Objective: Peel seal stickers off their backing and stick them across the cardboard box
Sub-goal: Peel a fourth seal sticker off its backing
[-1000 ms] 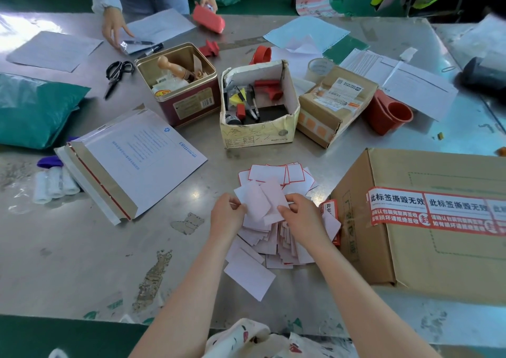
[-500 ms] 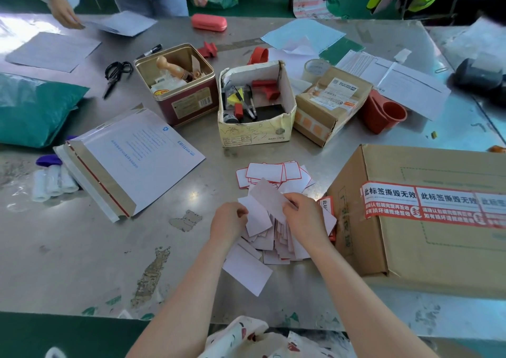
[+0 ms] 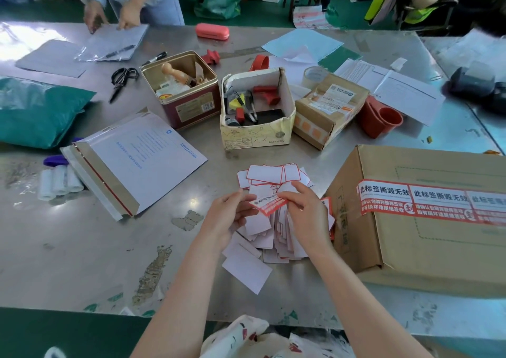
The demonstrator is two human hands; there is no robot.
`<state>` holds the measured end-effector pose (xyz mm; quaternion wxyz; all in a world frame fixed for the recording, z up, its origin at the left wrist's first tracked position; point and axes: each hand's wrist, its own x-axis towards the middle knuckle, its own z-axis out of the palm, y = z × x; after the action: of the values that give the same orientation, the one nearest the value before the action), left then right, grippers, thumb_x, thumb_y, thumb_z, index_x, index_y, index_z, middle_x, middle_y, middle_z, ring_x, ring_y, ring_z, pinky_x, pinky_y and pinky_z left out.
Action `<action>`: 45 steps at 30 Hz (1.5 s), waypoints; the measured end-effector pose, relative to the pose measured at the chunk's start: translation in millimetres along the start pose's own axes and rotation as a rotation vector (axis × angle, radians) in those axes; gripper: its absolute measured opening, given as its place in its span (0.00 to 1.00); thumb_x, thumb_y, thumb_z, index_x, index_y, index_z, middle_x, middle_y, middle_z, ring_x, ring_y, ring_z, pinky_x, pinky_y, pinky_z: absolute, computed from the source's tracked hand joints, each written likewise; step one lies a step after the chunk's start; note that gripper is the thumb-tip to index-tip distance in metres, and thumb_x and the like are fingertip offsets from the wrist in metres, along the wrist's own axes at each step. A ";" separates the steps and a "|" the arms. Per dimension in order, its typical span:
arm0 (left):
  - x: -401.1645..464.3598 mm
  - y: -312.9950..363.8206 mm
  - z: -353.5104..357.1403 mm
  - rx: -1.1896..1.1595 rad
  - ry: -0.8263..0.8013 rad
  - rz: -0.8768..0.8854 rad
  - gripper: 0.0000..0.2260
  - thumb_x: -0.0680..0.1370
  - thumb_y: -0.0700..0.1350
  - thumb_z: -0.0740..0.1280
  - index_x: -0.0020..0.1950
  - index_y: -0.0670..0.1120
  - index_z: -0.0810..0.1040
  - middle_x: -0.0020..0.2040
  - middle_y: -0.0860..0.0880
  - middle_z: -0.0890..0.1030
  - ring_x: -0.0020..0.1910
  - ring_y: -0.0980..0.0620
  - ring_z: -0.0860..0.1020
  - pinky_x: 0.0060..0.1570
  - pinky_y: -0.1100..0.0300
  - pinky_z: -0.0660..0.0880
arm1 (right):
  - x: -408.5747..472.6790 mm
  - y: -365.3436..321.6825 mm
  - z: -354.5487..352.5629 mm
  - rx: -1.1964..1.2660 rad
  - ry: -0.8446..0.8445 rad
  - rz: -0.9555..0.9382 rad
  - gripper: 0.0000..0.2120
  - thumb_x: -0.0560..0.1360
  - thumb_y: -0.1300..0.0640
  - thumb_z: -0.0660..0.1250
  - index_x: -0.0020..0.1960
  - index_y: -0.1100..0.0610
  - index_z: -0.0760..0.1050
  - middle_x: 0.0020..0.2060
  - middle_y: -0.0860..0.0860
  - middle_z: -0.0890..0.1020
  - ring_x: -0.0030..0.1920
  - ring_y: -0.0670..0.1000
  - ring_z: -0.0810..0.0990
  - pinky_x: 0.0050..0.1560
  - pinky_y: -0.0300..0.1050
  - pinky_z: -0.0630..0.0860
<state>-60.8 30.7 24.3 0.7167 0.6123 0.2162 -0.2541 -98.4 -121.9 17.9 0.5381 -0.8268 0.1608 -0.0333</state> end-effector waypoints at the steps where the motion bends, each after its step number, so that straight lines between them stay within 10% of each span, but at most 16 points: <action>1: -3.0 0.3 -1.4 -0.018 -0.016 0.002 0.10 0.78 0.42 0.62 0.44 0.42 0.82 0.33 0.48 0.84 0.31 0.57 0.80 0.32 0.64 0.67 | -1.5 -0.3 -1.1 0.011 0.013 -0.005 0.14 0.76 0.69 0.60 0.54 0.59 0.81 0.69 0.53 0.70 0.69 0.48 0.66 0.63 0.33 0.62; 8: -13.8 -7.1 -8.1 0.140 -0.085 0.108 0.08 0.77 0.38 0.64 0.53 0.44 0.80 0.42 0.49 0.84 0.34 0.62 0.80 0.31 0.69 0.71 | -8.4 -6.2 -6.3 0.081 -0.006 0.010 0.14 0.78 0.68 0.58 0.57 0.59 0.79 0.63 0.49 0.72 0.62 0.43 0.69 0.54 0.25 0.66; 14: -16.4 -7.6 -4.5 0.275 -0.001 0.198 0.08 0.77 0.40 0.65 0.54 0.45 0.80 0.46 0.49 0.84 0.34 0.63 0.80 0.27 0.74 0.71 | -8.9 -8.8 -11.1 0.221 -0.038 0.174 0.13 0.80 0.60 0.56 0.62 0.54 0.73 0.51 0.51 0.81 0.51 0.48 0.80 0.54 0.45 0.78; 45: -36.4 -6.4 -13.0 0.373 -0.191 0.224 0.09 0.76 0.40 0.68 0.55 0.47 0.80 0.46 0.51 0.85 0.41 0.55 0.79 0.45 0.61 0.74 | -12.4 -8.8 -22.5 0.342 0.018 0.284 0.12 0.78 0.62 0.61 0.60 0.52 0.74 0.50 0.47 0.80 0.45 0.44 0.81 0.36 0.33 0.78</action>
<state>-93.1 46.4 40.0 0.6323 0.7274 0.0274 -0.2653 -113.2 -134.7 36.8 0.6681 -0.6923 0.2724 0.0084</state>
